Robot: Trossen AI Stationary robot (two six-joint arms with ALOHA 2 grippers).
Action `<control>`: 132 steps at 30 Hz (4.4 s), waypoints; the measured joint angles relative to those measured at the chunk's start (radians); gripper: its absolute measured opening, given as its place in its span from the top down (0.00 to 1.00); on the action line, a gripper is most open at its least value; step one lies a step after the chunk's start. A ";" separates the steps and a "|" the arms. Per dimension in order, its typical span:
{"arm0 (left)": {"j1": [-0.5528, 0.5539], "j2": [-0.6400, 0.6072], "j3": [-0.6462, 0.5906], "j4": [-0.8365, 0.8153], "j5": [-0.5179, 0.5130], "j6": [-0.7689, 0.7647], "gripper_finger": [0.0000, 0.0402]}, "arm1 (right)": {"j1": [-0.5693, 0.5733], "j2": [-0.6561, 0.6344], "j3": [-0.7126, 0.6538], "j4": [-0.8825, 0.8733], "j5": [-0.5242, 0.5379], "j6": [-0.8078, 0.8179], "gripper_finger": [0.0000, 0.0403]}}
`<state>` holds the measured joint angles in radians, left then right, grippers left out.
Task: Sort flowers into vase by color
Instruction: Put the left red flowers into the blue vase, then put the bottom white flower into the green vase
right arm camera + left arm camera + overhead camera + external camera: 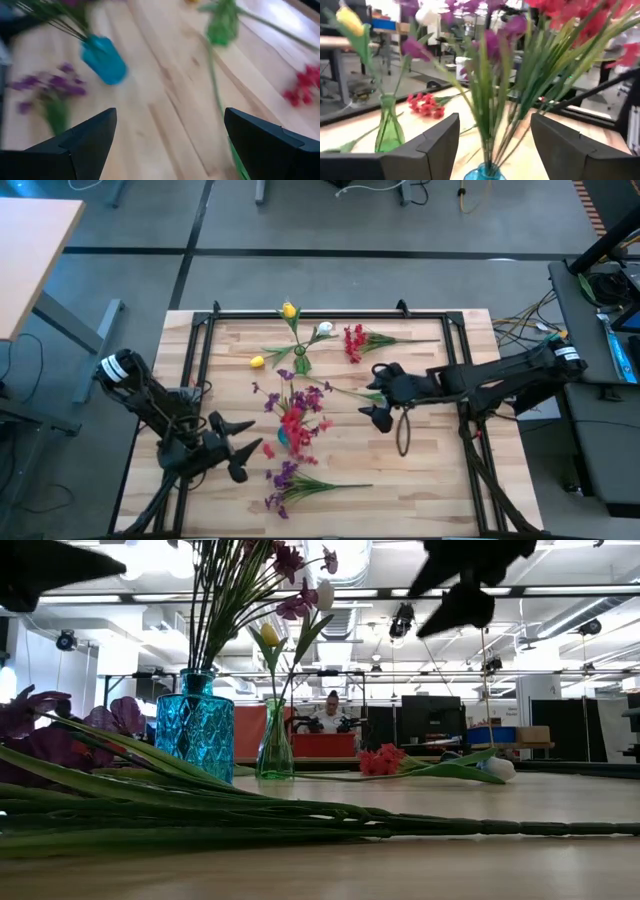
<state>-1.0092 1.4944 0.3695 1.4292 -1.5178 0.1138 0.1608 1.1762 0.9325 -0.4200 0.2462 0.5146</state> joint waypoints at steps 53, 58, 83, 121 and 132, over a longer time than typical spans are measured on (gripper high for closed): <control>0.210 0.128 0.237 -0.450 0.086 -0.020 0.96 | -0.080 0.234 0.002 -0.113 0.042 0.006 0.10; 0.199 0.128 0.237 -0.449 0.059 -0.030 0.96 | -0.080 0.234 0.002 -0.113 0.042 0.006 0.10; 0.048 -0.053 0.062 -0.452 0.162 -0.286 0.79 | -0.207 0.281 -0.034 -0.121 -0.071 -0.287 0.23; 0.037 -0.185 -0.142 -0.465 0.191 -0.456 0.81 | -0.199 0.233 -0.122 -0.044 0.193 -0.080 0.64; 0.037 -0.185 -0.142 -0.473 0.191 -0.456 0.81 | -0.191 0.497 -0.101 0.205 0.108 0.092 0.84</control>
<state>-0.9718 1.3094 0.2279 0.9562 -1.3264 -0.3424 -0.0299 1.6734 0.8315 -0.2147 0.3542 0.6070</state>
